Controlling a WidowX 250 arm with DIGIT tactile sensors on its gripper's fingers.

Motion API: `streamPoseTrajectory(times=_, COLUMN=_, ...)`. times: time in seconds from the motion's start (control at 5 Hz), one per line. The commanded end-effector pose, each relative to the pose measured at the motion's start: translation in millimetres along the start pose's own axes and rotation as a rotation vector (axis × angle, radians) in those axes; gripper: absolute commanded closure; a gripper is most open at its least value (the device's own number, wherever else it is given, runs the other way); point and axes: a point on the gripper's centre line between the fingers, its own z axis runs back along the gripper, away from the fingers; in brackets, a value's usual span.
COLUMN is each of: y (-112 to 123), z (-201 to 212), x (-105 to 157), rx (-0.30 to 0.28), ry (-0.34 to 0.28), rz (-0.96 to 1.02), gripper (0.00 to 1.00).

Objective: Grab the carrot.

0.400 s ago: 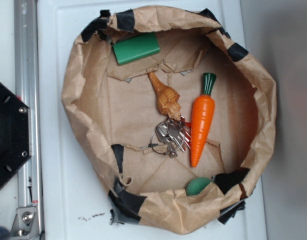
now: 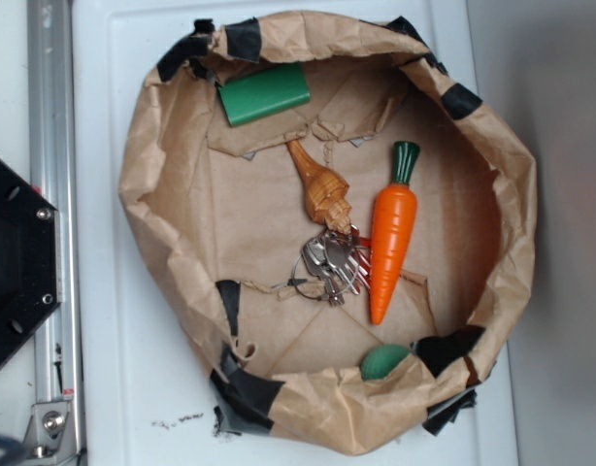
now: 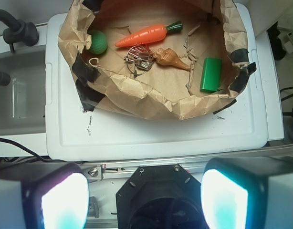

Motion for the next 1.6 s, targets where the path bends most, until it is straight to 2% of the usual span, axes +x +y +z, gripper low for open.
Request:
streamPoseTrajectory(times=0.0, y=37.1, z=-61.8, x=74.1, rx=0.079, ry=-0.097, rz=0.469, gripper=0.00)
streamPoseTrajectory(times=0.2, y=37.9, z=-91.5, x=102.1, rx=0.043, ry=-0.177, rz=0.702, gripper=0.00)
streamPoseTrajectory(times=0.4, y=39.2, z=-127.9, x=130.5, rx=0.069, ry=-0.128, rz=0.732, gripper=0.00)
streamPoseTrajectory(times=0.6, y=36.0, z=-157.5, x=143.8, rx=0.105, ry=-0.092, rz=0.738, gripper=0.00)
streamPoseTrajectory(times=1.0, y=21.9, z=-198.2, x=178.3, rx=0.125, ry=-0.079, rz=0.673, gripper=0.00)
streamPoseTrajectory(times=1.2, y=8.8, z=-213.2, x=194.3, rx=0.096, ry=-0.041, rz=0.621, gripper=0.00)
streamPoseTrajectory(times=1.4, y=3.0, z=-230.8, x=183.3, rx=0.081, ry=0.031, rz=0.584, gripper=0.00)
